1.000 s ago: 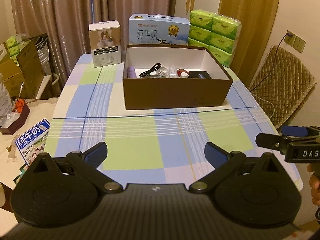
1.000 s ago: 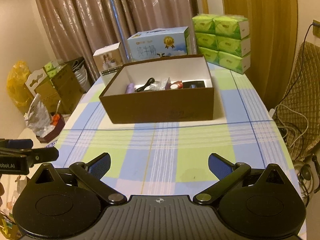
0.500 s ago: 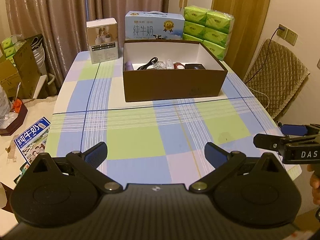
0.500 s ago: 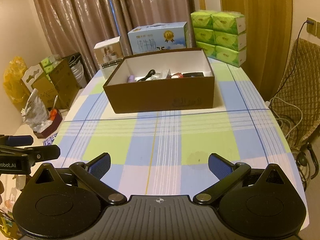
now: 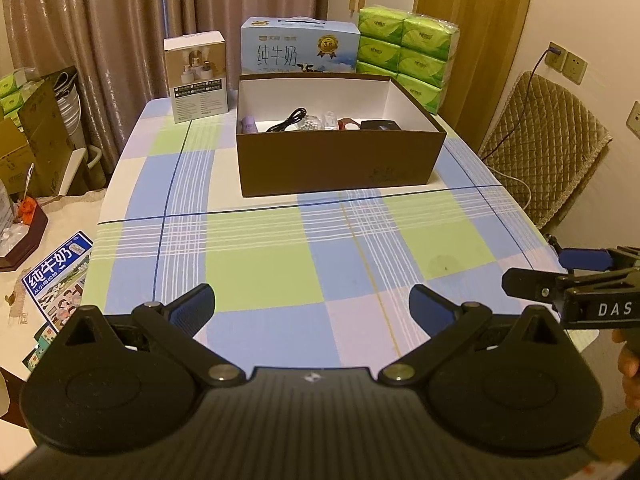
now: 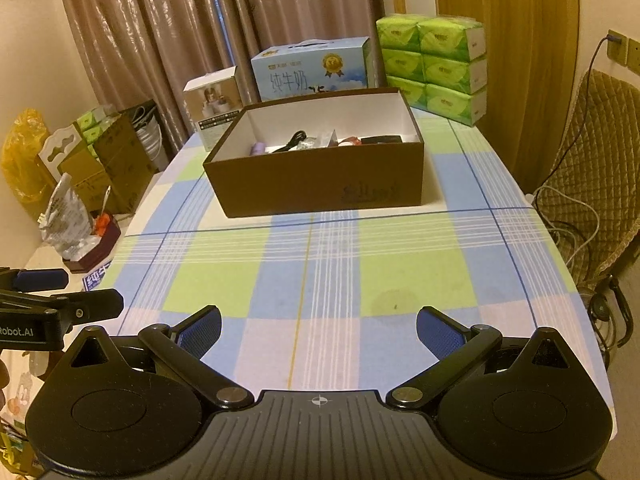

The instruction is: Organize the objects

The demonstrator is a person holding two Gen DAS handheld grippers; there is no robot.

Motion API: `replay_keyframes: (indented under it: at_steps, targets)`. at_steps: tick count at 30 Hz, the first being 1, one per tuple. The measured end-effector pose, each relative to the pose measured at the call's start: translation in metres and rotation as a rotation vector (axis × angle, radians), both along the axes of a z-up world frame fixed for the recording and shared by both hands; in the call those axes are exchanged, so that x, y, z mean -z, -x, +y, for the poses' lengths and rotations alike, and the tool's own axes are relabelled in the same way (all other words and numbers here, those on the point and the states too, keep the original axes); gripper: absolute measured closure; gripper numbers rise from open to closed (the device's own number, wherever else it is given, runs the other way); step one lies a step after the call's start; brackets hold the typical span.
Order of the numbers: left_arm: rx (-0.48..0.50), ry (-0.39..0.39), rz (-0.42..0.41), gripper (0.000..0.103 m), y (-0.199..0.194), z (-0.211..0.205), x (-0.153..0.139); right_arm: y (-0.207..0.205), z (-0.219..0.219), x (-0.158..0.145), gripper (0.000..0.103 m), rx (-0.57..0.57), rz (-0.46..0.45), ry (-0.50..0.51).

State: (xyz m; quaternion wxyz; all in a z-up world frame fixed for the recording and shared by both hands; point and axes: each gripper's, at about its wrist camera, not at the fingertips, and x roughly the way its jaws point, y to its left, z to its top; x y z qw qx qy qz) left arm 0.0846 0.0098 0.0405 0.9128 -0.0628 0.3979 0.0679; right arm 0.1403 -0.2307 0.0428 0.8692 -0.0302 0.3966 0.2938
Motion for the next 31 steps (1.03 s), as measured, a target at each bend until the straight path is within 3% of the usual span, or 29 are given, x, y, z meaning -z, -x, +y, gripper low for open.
replay_keyframes:
  at_steps: [31]
  targets:
    - [-0.004,-0.014,0.005,0.001,-0.0019,0.0012,0.0035,-0.0015,0.0028,0.0022,0.002,-0.013,0.002,0.006]
